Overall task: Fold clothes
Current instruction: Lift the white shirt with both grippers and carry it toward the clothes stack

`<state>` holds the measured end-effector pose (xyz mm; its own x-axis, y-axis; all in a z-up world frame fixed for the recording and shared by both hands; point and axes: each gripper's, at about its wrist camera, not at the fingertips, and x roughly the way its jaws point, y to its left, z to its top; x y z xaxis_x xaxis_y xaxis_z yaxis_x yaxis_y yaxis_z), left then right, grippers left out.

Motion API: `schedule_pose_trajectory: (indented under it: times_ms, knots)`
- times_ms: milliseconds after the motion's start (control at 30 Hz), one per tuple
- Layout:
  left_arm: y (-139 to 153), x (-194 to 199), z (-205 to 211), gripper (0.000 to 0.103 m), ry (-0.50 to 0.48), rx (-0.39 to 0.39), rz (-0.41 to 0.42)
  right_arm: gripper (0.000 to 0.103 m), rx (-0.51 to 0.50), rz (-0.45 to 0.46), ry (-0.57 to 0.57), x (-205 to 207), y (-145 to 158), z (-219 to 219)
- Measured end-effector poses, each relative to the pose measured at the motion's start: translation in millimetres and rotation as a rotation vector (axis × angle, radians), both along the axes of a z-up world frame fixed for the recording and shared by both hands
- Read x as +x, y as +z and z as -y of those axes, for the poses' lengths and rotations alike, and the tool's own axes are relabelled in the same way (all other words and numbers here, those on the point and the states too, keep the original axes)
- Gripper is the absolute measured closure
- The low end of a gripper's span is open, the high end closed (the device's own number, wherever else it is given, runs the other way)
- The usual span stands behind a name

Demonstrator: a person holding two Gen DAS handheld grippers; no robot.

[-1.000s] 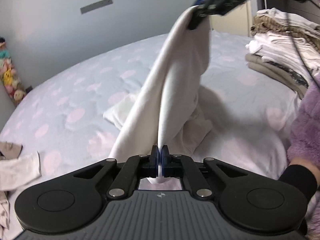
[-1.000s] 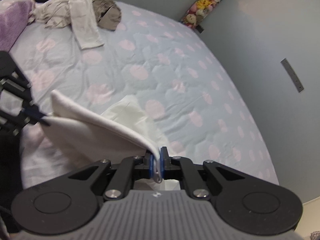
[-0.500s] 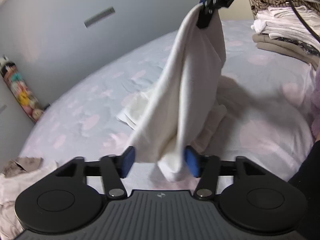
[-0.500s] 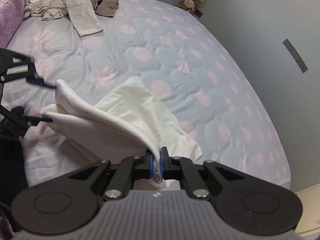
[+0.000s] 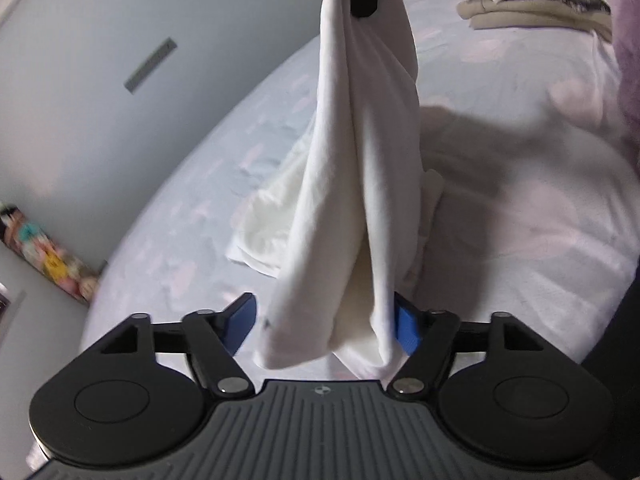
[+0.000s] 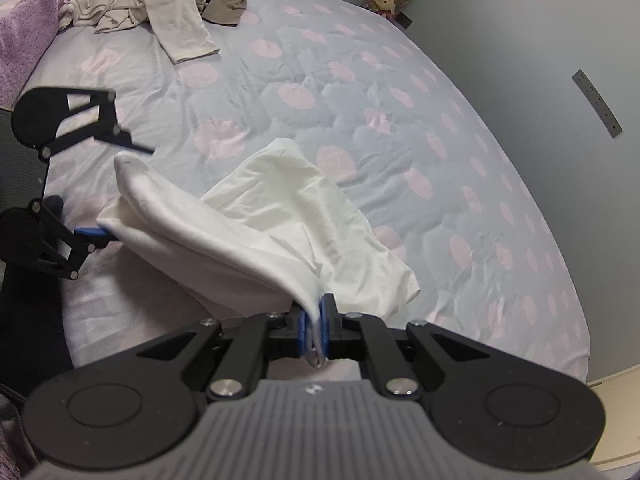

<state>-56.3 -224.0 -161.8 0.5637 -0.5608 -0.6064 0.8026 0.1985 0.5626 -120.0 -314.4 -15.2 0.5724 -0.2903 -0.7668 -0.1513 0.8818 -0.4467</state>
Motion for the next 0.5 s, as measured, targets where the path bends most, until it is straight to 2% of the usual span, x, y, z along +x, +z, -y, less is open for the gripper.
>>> schedule_pose_trajectory:
  times_ms: [33,100,133,233,400,500]
  knots:
    - [4,3,-1,0.058,0.002,-0.012,-0.026,0.095,0.002,0.004,-0.002,0,0,1]
    - [11,9,-3,0.088,0.007,-0.036,-0.078,0.095,0.005,0.005,0.001,-1,-1,1]
    - [15,12,-4,0.092,0.009,-0.048,-0.104,0.095,0.0,0.008,0.004,-1,0,2]
    - [31,25,-9,0.097,0.022,-0.095,-0.192,0.095,-0.019,0.029,0.007,-2,6,4]
    - [96,65,-14,0.098,0.039,-0.201,-0.268,0.096,-0.069,0.115,-0.017,-5,32,12]
    - [133,70,-10,0.098,0.003,-0.205,-0.239,0.096,-0.11,0.189,-0.039,-6,55,17]
